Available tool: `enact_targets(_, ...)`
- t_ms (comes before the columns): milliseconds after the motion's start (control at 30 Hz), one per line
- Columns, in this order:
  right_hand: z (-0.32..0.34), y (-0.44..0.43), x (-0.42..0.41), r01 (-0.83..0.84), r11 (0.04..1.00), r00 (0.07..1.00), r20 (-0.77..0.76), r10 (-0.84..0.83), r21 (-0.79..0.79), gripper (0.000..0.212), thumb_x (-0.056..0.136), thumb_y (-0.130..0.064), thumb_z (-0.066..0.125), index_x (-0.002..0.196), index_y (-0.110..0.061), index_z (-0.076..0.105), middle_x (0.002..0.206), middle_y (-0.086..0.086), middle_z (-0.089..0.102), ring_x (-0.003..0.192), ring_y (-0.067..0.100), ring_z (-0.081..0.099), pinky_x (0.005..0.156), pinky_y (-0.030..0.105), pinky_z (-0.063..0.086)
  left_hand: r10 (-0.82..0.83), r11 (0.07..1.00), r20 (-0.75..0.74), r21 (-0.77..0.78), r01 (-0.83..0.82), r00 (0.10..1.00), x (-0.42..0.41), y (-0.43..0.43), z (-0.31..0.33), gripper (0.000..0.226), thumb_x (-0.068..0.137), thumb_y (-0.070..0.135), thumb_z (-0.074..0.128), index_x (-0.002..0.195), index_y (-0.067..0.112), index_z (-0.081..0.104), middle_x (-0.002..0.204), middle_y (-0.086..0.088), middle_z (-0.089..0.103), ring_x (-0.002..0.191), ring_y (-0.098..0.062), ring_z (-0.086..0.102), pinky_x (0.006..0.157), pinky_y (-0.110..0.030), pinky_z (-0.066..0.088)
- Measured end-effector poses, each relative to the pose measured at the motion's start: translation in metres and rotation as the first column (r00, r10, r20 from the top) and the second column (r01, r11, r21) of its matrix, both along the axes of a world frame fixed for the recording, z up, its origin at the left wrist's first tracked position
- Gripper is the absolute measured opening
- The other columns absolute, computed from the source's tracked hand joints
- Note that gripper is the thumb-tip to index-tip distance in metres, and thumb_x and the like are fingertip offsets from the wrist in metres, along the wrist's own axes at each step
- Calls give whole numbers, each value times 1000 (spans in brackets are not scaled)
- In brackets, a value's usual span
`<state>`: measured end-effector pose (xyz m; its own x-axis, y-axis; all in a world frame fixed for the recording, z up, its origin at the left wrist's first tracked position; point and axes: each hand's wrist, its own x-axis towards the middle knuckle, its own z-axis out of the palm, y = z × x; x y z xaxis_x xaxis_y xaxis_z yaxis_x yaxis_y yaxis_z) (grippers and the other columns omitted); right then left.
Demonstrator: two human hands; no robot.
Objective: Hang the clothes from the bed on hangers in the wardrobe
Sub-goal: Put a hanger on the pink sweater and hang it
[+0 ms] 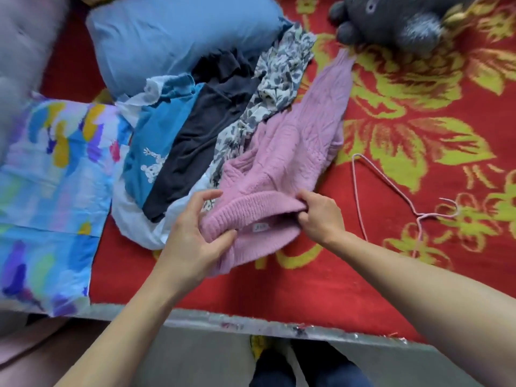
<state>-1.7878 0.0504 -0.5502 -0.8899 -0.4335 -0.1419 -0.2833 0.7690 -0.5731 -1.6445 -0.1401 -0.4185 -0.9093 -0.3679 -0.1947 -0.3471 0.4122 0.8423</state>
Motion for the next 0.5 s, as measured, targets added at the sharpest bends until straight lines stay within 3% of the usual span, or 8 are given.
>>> enact_targets(100,50,19,5,131,982,986,119,-114,-140,28,66,-25,40,84,-22,61,85,8,69,86,33,62,70,39,46,-135,944,64,-295,148,989,32,-18,21,43,78,25,65,121,25,60,96,5,68,85,-11,61,81,-28,47)
enact_targets(133,69,24,7,135,972,981,162,-105,-190,24,67,-24,40,80,-23,61,80,3,68,83,29,62,71,39,47,-177,924,112,-323,204,978,42,-22,28,35,80,36,59,110,22,66,93,6,68,87,-13,62,80,-32,48)
enact_targets(200,109,29,17,120,954,978,196,-67,-275,17,69,-23,42,71,-24,59,67,-10,62,72,15,58,68,35,45,-220,907,132,-339,252,967,63,-29,42,34,80,49,49,81,19,66,72,7,60,72,-5,56,66,-31,41)
enact_targets(267,153,29,32,120,925,979,200,-49,-361,17,71,-21,44,66,-22,60,59,-14,56,61,4,51,62,30,41,-209,907,41,-366,209,977,78,-35,66,24,84,41,55,65,27,55,65,8,51,67,-2,51,60,-21,32)
enact_targets(333,201,25,54,100,896,985,170,-27,-433,19,72,-19,44,67,-12,61,57,-12,49,53,0,43,55,25,35,-157,920,-72,-374,119,985,94,-47,93,17,88,26,62,71,24,60,76,3,54,71,-3,52,68,-14,34)
enact_targets(400,251,18,77,54,874,994,108,-2,-482,31,76,-20,47,75,7,62,61,-7,47,52,0,40,52,20,31,-54,937,-173,-350,-10,984,108,-60,121,21,87,31,61,78,12,63,81,-2,57,73,-12,52,74,-25,39)
enact_targets(433,277,14,89,44,862,996,85,-1,-505,35,78,-20,49,79,12,61,63,-3,47,54,0,39,51,20,31,5,954,-226,-291,-72,974,116,-63,137,28,86,35,60,75,9,61,75,-2,56,69,-14,50,68,-30,40)
enact_targets(500,328,5,116,34,830,999,38,-16,-556,39,77,-23,52,79,15,58,67,3,44,61,6,39,55,27,30,102,980,-349,-124,-154,932,136,-60,176,35,91,30,63,72,0,58,63,3,52,60,-9,44,56,-27,38)
